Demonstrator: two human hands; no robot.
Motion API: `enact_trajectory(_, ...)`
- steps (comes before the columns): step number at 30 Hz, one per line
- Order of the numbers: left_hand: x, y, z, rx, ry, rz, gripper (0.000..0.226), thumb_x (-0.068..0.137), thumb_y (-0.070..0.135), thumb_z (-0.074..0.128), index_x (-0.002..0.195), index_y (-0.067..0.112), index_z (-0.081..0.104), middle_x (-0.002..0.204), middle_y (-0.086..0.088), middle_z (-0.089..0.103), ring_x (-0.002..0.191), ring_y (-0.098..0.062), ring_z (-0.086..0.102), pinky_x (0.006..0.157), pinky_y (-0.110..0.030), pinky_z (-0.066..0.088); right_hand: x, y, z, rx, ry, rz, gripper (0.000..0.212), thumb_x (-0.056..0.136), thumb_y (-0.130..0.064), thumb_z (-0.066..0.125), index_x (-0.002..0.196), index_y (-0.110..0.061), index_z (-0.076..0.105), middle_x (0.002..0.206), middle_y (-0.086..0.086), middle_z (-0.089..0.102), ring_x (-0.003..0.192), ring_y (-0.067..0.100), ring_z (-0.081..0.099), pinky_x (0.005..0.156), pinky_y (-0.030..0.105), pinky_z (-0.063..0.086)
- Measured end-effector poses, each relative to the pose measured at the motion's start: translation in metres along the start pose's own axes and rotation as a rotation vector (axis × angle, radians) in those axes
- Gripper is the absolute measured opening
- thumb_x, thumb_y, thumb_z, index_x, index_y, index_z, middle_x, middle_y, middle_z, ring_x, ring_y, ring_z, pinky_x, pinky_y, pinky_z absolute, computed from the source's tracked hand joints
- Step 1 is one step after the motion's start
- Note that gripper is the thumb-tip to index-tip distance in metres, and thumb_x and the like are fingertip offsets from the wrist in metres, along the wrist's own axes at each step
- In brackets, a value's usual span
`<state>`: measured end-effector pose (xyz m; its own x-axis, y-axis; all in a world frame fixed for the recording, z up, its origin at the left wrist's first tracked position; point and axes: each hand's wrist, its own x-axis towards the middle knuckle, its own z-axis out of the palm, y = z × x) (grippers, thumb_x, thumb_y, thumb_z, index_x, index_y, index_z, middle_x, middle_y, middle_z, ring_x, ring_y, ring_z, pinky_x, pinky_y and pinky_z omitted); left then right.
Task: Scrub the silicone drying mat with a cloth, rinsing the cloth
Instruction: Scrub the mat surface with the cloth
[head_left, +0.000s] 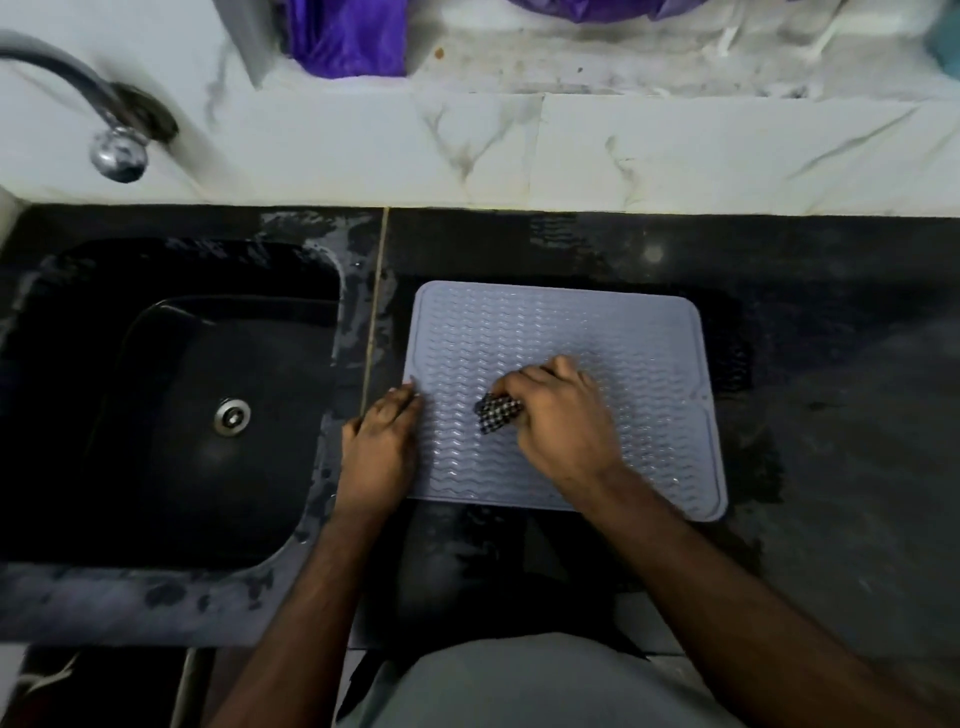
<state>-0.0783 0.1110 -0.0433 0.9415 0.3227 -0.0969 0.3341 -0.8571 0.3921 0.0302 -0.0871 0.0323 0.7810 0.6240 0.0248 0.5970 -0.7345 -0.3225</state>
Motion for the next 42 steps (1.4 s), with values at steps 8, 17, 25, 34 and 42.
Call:
enact_trajectory(8, -0.016, -0.010, -0.002, 0.006, -0.043, -0.026, 0.064, 0.092, 0.016, 0.061, 0.153, 0.021, 0.043, 0.163, 0.009, 0.034, 0.148, -0.013, 0.033, 0.107, -0.038, 0.029, 0.014, -0.060, 0.058, -0.038, -0.104, -0.192, 0.059, 0.081, -0.010, 0.057, 0.137, -0.028, 0.057, 0.137, -0.011, 0.057, 0.119, 0.025, 0.047, 0.098, 0.041, 0.043)
enact_trajectory(17, -0.018, -0.007, -0.001, 0.000, 0.011, -0.108, 0.068, 0.089, 0.016, 0.062, 0.153, 0.028, 0.041, 0.162, 0.008, 0.035, 0.150, -0.014, 0.027, 0.107, -0.043, 0.030, 0.009, -0.061, 0.071, -0.131, -0.313, -0.249, 0.051, 0.092, -0.014, 0.045, 0.139, -0.034, 0.050, 0.150, -0.014, 0.042, 0.130, 0.027, 0.038, 0.099, 0.047, 0.037)
enact_trajectory(25, -0.014, 0.016, 0.004, 0.109, -0.026, -0.065, 0.053, 0.104, 0.026, 0.044, 0.154, 0.040, 0.033, 0.162, 0.018, 0.031, 0.151, -0.013, 0.022, 0.109, -0.040, 0.025, -0.003, -0.058, 0.062, -0.210, -0.231, -0.183, 0.046, 0.092, -0.023, 0.032, 0.128, -0.030, 0.060, 0.133, -0.011, 0.053, 0.122, 0.023, 0.046, 0.093, 0.045, 0.041)
enact_trajectory(34, -0.003, 0.036, 0.005, 0.249, -0.069, -0.124, 0.061, 0.101, 0.017, 0.043, 0.156, 0.041, 0.031, 0.164, 0.021, 0.026, 0.150, -0.018, 0.026, 0.109, -0.048, 0.027, -0.021, 0.000, 0.046, -0.246, -0.205, -0.089, 0.046, 0.087, -0.017, 0.050, 0.130, -0.028, 0.059, 0.121, -0.008, 0.058, 0.114, 0.024, 0.046, 0.086, 0.045, 0.040)
enact_trajectory(42, 0.010, 0.078, 0.015, 0.259, -0.084, -0.271, 0.055, 0.100, 0.020, 0.042, 0.156, 0.021, 0.037, 0.165, 0.003, 0.030, 0.151, -0.022, 0.024, 0.114, -0.054, 0.024, -0.044, 0.047, 0.030, -0.249, -0.148, -0.029, 0.052, 0.087, -0.021, 0.032, 0.124, -0.032, 0.066, 0.120, -0.011, 0.063, 0.111, 0.022, 0.054, 0.083, 0.042, 0.044)
